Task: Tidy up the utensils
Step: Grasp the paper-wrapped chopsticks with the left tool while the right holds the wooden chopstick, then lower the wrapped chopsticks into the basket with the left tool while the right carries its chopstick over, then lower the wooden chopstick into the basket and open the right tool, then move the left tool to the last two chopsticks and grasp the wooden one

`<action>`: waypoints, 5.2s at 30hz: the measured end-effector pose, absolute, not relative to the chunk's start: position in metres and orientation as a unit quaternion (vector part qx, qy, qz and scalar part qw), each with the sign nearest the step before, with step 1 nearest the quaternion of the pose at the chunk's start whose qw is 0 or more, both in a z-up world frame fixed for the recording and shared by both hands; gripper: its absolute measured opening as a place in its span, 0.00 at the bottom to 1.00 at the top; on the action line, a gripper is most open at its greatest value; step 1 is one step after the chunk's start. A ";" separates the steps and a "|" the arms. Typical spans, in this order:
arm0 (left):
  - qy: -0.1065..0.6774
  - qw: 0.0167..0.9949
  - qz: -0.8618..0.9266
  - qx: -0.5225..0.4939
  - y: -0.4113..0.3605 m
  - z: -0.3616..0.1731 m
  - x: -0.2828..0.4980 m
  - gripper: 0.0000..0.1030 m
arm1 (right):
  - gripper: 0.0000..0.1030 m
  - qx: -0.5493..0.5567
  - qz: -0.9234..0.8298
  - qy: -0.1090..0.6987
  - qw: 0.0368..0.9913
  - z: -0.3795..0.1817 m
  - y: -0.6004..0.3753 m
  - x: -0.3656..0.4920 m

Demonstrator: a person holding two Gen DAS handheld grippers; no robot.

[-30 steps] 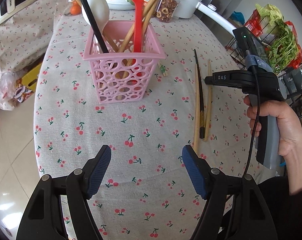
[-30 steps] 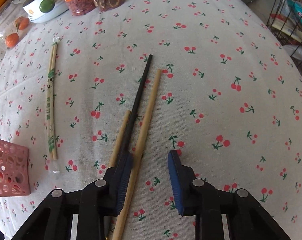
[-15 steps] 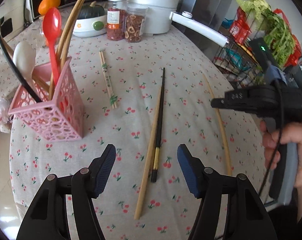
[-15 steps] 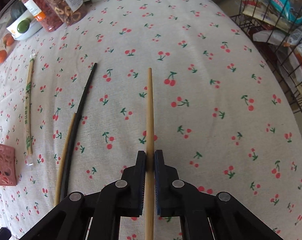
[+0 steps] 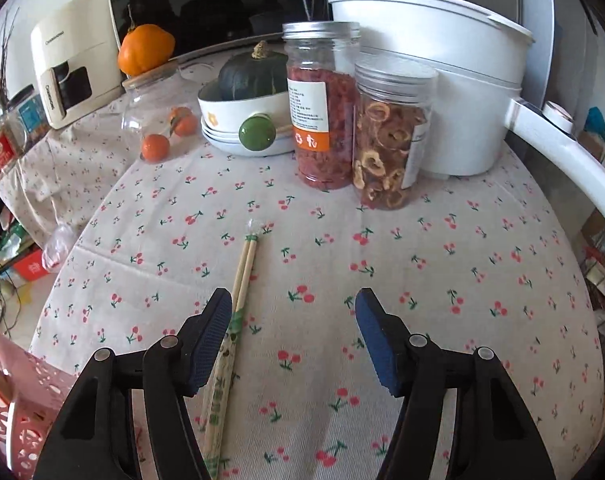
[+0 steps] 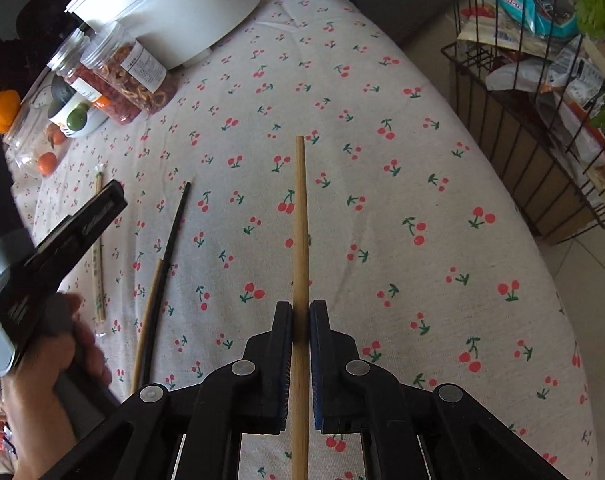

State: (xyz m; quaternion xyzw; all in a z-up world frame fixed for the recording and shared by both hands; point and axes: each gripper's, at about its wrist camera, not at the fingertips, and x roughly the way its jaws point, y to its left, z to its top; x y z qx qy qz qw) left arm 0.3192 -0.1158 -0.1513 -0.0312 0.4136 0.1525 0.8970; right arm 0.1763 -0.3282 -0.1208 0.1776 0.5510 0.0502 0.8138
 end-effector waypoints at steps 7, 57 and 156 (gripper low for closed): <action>0.446 0.877 0.166 -0.069 -0.089 -0.172 0.359 0.65 | 0.04 0.174 0.075 0.545 0.817 -0.116 -0.315 0.183; 0.134 0.979 -0.097 -0.121 0.020 0.069 0.103 0.04 | 0.04 0.210 0.120 0.389 0.889 -0.020 -0.273 0.124; 0.554 0.826 -0.107 -0.017 0.022 -0.109 0.084 0.78 | 0.83 0.156 0.023 0.457 0.876 -0.068 -0.207 0.147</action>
